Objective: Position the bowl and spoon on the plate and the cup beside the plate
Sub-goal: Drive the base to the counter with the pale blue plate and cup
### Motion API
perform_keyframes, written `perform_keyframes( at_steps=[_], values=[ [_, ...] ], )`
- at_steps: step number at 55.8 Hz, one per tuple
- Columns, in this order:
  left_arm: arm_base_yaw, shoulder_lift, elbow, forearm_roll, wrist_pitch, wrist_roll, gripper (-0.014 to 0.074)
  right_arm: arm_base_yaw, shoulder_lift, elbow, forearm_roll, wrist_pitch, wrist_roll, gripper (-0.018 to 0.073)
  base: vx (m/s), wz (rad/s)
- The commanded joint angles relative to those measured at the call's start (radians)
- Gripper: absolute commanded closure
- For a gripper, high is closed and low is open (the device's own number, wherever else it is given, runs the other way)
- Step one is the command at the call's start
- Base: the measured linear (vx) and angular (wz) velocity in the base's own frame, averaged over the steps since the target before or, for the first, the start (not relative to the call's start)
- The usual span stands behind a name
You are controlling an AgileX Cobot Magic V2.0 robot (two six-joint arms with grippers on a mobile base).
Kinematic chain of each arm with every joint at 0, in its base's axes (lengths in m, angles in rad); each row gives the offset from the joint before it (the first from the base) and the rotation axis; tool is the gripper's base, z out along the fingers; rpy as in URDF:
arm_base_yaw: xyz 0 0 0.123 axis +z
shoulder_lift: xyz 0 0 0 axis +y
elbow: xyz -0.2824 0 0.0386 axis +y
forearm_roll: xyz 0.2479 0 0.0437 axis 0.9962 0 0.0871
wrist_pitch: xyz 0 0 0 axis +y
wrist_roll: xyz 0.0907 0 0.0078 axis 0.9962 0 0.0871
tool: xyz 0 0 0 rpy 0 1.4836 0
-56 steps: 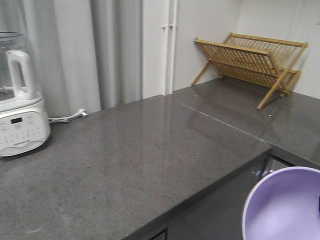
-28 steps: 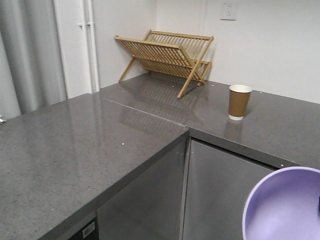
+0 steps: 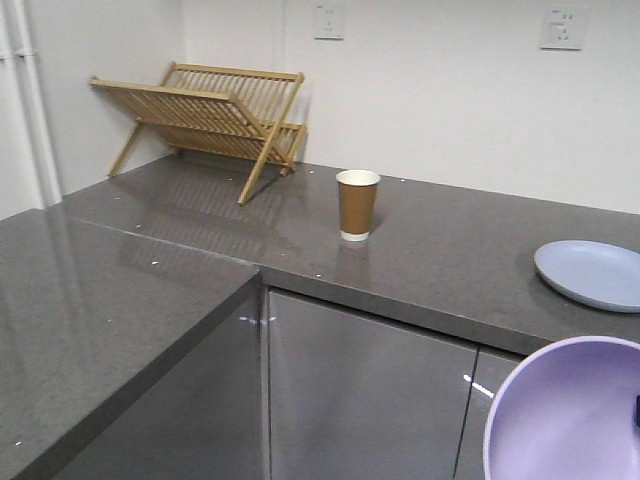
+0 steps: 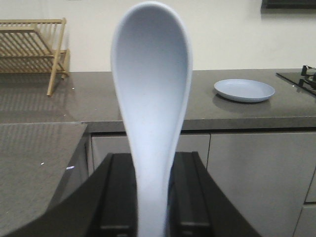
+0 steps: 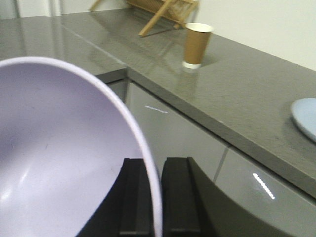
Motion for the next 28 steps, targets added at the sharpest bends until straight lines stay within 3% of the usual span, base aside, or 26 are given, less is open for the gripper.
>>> perform_keyframes(
  at_steps=[1, 28],
  values=[
    [-0.005, 0.004, -0.026, -0.009, -0.084, -0.006, 0.0596, 0.002, 0.001, -0.031, 0.029, -0.068, -0.003, 0.0568, 0.18, -0.46],
    [-0.005, 0.004, -0.026, -0.009, -0.084, -0.006, 0.0596, 0.002, 0.001, -0.031, 0.029, -0.068, -0.003, 0.0568, 0.26, -0.32]
  ],
)
